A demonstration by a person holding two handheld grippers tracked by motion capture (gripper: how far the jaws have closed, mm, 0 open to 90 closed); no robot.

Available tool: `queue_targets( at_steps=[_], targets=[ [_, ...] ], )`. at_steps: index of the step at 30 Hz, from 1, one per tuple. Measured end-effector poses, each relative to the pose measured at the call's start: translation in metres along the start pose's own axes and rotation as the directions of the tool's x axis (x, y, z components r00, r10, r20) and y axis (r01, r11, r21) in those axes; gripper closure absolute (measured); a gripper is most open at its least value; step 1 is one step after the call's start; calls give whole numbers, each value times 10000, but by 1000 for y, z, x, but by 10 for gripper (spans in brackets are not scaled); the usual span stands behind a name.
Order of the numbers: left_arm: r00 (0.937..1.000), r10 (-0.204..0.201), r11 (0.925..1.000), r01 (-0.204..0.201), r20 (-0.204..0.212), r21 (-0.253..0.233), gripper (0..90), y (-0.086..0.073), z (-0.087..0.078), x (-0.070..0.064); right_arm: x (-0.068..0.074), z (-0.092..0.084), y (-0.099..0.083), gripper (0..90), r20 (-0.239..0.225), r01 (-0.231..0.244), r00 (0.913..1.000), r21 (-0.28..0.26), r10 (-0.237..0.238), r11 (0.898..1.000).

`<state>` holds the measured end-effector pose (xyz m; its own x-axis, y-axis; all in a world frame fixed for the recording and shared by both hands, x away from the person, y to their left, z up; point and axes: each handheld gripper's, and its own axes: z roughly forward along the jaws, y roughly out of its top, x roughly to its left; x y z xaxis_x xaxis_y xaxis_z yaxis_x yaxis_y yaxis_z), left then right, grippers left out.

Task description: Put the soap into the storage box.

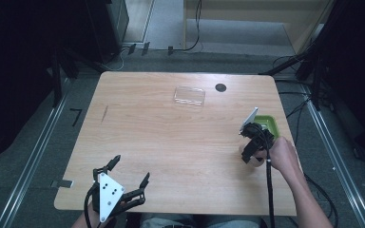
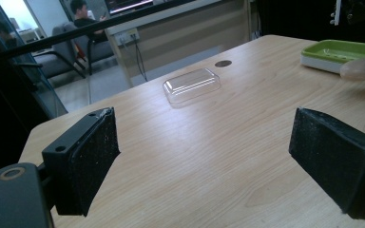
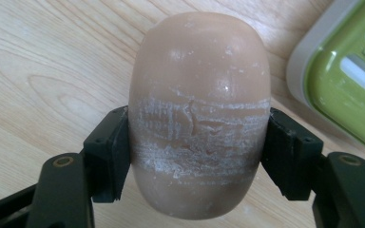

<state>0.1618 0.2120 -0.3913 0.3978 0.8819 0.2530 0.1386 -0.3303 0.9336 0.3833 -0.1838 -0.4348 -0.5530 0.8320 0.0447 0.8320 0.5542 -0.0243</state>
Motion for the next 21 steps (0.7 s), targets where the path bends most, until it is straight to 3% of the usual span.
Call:
queue_targets(
  at_steps=[21],
  targets=[
    [10000, 27, 10000, -27, 14, -21, 99, 0, 0, 0, -21, -4, -13, 332, 67, -580, 9983, -44, 580, 9983]
  ],
)
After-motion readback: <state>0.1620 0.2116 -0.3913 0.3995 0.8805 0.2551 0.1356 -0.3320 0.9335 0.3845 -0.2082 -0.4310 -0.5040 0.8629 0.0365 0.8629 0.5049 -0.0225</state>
